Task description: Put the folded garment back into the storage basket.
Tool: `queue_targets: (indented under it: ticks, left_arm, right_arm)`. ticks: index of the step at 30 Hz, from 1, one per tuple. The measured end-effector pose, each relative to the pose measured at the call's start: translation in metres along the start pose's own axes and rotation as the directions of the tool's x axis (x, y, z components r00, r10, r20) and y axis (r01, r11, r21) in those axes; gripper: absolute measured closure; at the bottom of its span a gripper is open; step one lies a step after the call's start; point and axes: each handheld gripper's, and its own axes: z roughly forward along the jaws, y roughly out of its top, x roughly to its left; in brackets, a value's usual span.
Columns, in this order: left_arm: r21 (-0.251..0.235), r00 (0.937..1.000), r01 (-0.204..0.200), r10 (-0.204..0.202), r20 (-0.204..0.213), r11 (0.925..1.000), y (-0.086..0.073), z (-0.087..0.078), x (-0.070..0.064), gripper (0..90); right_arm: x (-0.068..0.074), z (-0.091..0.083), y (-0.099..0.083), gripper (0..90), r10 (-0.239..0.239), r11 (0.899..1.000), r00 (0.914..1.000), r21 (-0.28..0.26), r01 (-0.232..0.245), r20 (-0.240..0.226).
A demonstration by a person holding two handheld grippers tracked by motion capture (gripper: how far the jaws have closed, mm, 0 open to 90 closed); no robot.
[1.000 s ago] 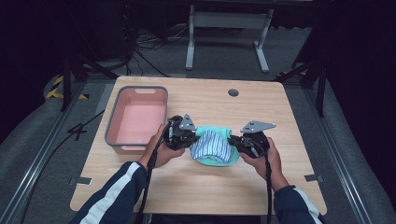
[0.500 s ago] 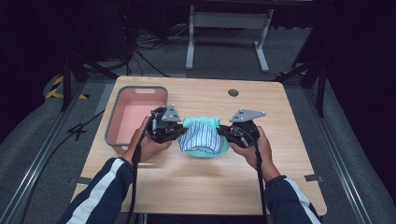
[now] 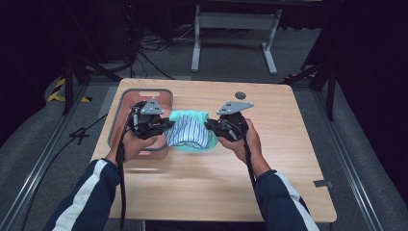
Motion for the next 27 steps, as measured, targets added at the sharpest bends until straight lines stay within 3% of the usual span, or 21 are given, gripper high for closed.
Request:
queue_targets:
  ticks: [18,27]
  left_arm:
    - [0.018,0.9941,0.046,-0.044,-0.099,0.9987,-0.015,-0.031,0.028,82.8]
    - [0.041,0.9846,0.064,-0.056,-0.166,0.9971,-0.026,-0.049,0.04,82.8]
  right_arm:
    - [0.018,0.038,0.039,83.4,-0.043,0.999,0.9984,-0.002,0.043,-0.037]
    - [0.03,0.06,0.054,83.4,-0.062,0.998,0.9953,-0.002,0.062,-0.074]
